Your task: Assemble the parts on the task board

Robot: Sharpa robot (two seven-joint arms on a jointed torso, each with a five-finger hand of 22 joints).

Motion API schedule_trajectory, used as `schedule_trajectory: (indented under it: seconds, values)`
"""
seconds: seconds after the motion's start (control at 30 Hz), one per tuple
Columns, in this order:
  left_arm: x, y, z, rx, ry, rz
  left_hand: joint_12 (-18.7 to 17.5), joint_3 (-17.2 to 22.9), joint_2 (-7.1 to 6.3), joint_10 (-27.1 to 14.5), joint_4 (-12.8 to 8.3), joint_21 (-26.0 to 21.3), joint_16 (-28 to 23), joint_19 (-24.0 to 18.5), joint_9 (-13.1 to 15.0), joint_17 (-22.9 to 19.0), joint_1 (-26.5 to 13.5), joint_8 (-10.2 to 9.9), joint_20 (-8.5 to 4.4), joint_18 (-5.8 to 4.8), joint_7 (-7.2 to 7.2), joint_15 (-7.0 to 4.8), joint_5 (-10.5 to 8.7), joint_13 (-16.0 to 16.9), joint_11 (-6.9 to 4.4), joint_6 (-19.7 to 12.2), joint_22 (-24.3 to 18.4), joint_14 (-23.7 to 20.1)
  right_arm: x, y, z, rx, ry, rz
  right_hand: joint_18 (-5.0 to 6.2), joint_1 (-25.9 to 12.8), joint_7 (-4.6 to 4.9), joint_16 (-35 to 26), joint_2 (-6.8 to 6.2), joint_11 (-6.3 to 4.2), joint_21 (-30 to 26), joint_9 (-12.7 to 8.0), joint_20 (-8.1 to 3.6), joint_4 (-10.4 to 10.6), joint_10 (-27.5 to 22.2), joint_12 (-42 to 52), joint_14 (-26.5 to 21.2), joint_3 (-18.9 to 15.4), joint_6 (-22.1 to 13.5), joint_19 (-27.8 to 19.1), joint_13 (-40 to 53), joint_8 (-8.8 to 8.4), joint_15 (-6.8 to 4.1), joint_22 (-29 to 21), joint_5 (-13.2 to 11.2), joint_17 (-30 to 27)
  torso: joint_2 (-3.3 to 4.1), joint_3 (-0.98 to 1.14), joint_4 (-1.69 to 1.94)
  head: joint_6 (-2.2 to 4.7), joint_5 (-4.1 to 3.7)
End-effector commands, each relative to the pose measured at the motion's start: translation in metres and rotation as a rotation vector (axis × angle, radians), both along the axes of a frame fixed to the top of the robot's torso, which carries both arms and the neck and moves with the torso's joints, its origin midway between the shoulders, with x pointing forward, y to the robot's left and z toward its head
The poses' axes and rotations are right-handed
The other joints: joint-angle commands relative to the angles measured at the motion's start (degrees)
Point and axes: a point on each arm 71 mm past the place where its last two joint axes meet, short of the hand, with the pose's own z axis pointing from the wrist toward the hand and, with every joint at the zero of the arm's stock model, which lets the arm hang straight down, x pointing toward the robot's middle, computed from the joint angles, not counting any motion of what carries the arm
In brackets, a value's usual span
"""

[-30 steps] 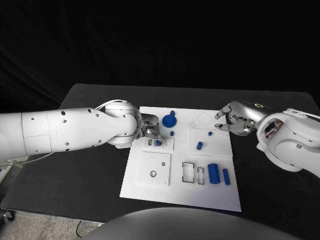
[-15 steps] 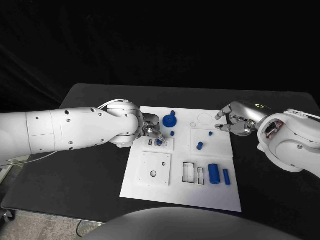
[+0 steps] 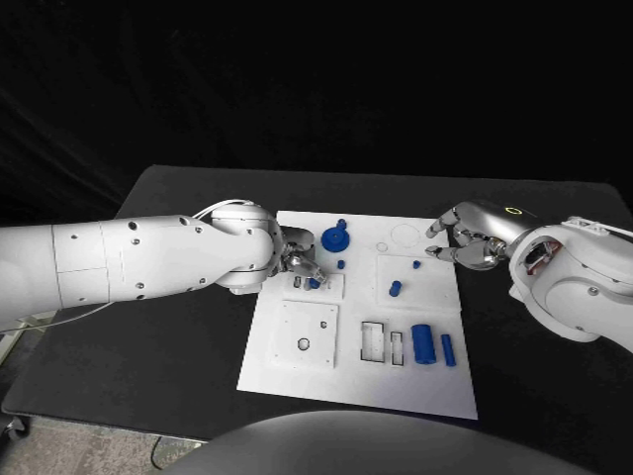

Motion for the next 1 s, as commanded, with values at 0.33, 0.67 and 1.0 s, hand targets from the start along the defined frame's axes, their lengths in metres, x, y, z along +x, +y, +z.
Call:
schedule_trajectory:
  seconds: [0.33,0.67,1.0]
  values:
    - [-0.0018,0.0052,-0.0018,0.009,-0.002,-0.01,0.1,0.5,0.27,6.0,0.0,-0.3,-0.6,-0.5,0.1,13.9,0.2,-0.2,-0.1,0.45,-0.11,0.24,0.1,15.1,0.33,-0.2,2.9,5.5,0.0002,0.0002,-0.0013,-0.005,0.009,-0.005,0.79,0.7,0.1,-0.5,-0.17,-0.28,-0.4,-0.1,0.05,-0.1,0.0,-0.5,1.6,0.5,0.5,-0.3,-11.2,-0.34,-0.19,6.1,0.4,-0.3,-0.01,-0.01,0.01,0.01,0.1]
    - [-0.0004,0.005,-0.0014,0.005,-0.015,-0.006,0.1,0.7,0.34,6.0,0.0,-0.4,-0.8,-0.5,0.1,13.8,0.3,-0.4,-0.06,0.47,-0.05,0.27,0.07,15.1,0.37,-0.4,2.9,5.5,0.0001,0.0001,-0.0019,-0.007,0.012,-0.005,0.79,0.7,0.1,-0.5,-0.17,-0.28,-0.4,-0.1,0.05,-0.1,0.0,-0.5,1.6,0.5,0.5,-0.3,-11.2,-0.34,-0.19,6.1,0.4,-0.3,-0.01,0.0,-0.04,0.01,-0.09]
    - [-0.0028,0.0032,-0.0034,0.028,0.002,-0.033,-1.4,-3.8,-0.9,5.0,4.7,-1.9,-2.6,-1.3,-2.4,13.0,-3.5,-3.5,0.66,0.72,0.97,1.09,-15.67,14.2,1.3,-1.1,2.0,5.0,-0.0002,-0.0006,-0.0021,-0.008,0.013,-0.006,0.8,0.7,0.11,-0.6,-0.17,-0.27,-0.5,-0.2,0.05,-0.2,-0.1,-0.6,1.6,0.6,0.5,-0.3,-11.2,-0.34,-0.18,6.1,0.4,-0.4,0.02,-0.01,-0.02,0.01,-0.29]
